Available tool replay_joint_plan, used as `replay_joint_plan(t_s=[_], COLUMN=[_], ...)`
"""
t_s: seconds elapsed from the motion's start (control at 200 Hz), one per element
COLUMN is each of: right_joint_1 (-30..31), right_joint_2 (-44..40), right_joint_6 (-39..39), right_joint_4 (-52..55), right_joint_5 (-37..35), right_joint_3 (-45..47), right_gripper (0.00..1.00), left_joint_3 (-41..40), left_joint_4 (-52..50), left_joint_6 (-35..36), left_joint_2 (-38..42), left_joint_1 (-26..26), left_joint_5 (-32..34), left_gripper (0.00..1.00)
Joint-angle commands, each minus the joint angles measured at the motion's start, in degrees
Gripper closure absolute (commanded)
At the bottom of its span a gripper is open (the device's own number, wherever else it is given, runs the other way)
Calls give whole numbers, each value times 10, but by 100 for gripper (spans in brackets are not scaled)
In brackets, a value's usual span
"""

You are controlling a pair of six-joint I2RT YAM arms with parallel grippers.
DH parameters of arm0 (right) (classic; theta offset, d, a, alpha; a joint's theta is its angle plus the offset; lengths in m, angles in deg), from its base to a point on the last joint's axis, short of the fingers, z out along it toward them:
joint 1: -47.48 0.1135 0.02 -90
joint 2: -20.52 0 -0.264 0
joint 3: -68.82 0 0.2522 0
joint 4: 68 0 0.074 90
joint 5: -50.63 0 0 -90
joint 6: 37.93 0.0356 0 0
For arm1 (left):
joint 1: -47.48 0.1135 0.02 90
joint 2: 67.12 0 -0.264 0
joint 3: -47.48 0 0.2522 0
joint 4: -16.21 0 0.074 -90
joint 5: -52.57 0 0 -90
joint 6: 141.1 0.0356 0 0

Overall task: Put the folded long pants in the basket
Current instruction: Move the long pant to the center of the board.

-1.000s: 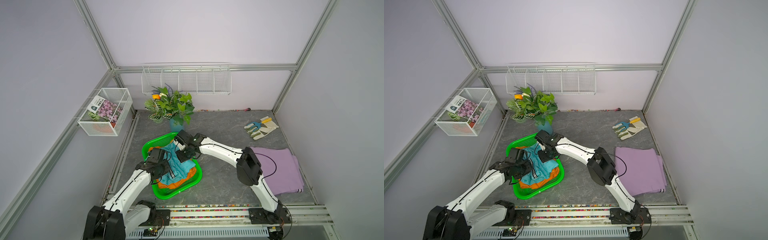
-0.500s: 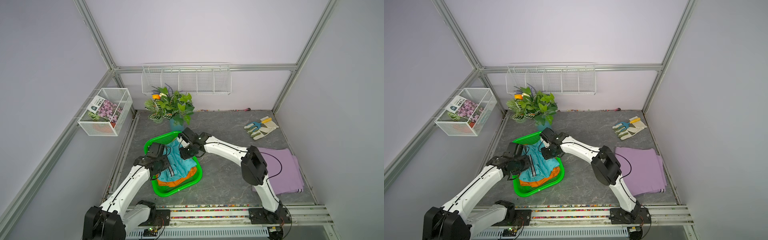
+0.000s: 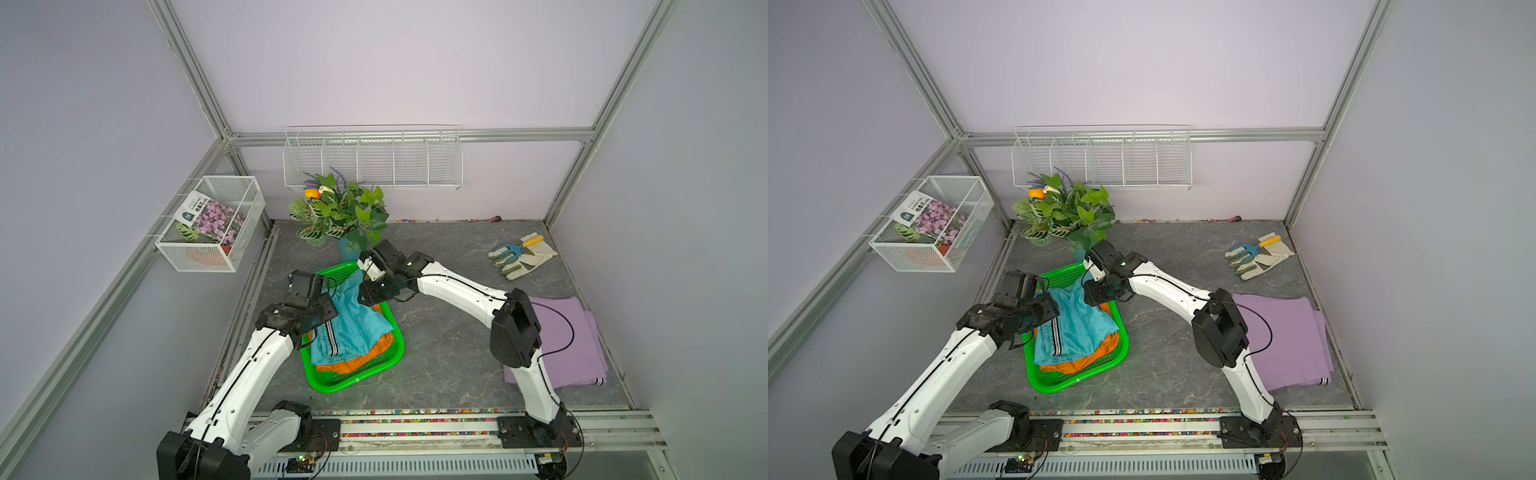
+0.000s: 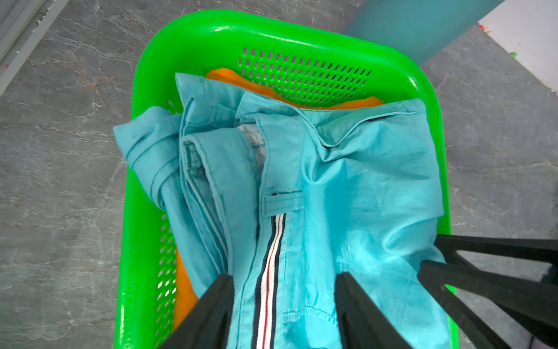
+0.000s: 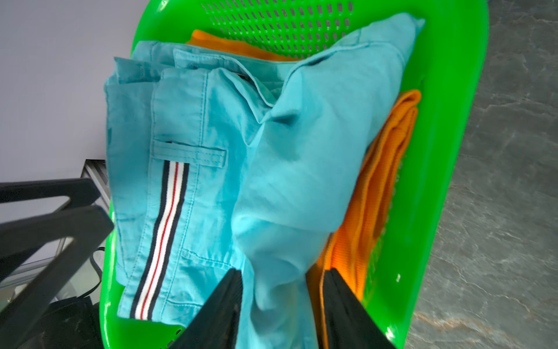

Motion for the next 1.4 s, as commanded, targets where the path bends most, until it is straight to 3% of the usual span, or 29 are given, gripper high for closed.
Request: replay_joint_plan(t_s=[0.0,0.1,0.315,0.42,0.54,0.645,0.795,0.94,1.075,1.245,1.395], right_joint_1=[-5,-11,-73,-114,-176,-254,-352,-397,-457,-482,-500], right_joint_2=[-52,-89,-193,-242,-294,-344,-410,-438,-441,-407,-373], right_joint_6=[-19,-33,-17,-18,-4,14,39,73,85,72,62], right_joint_4=[18,28,26,45,75,80,79,92,49,24,-66], right_joint_5=[-22,-53,-63,-111,-177,-189,-194,-277,-238,-260,-103], right_joint_3=[19,43,154,217,297,386,504,560,597,593,628], right_gripper=[52,53,52,35,31,31,31,26,26,24,22], left_joint_3=[24,45,95,115,120,147,233,282,287,273,250], left_joint_4=[-5,21,66,113,202,254,258,272,310,293,278], left_joint_6=[10,52,45,43,31,45,65,64,34,48,59], left_joint_2=[6,9,-7,-37,-92,-164,-278,-362,-393,-381,-360], left_joint_1=[1,0,-35,-96,-152,-201,-245,-267,-268,-268,-268], left_joint_5=[8,-32,-66,-79,-148,-190,-269,-305,-332,-313,-288], left_gripper=[42,43,44,44,44,44,43,43,43,43,43])
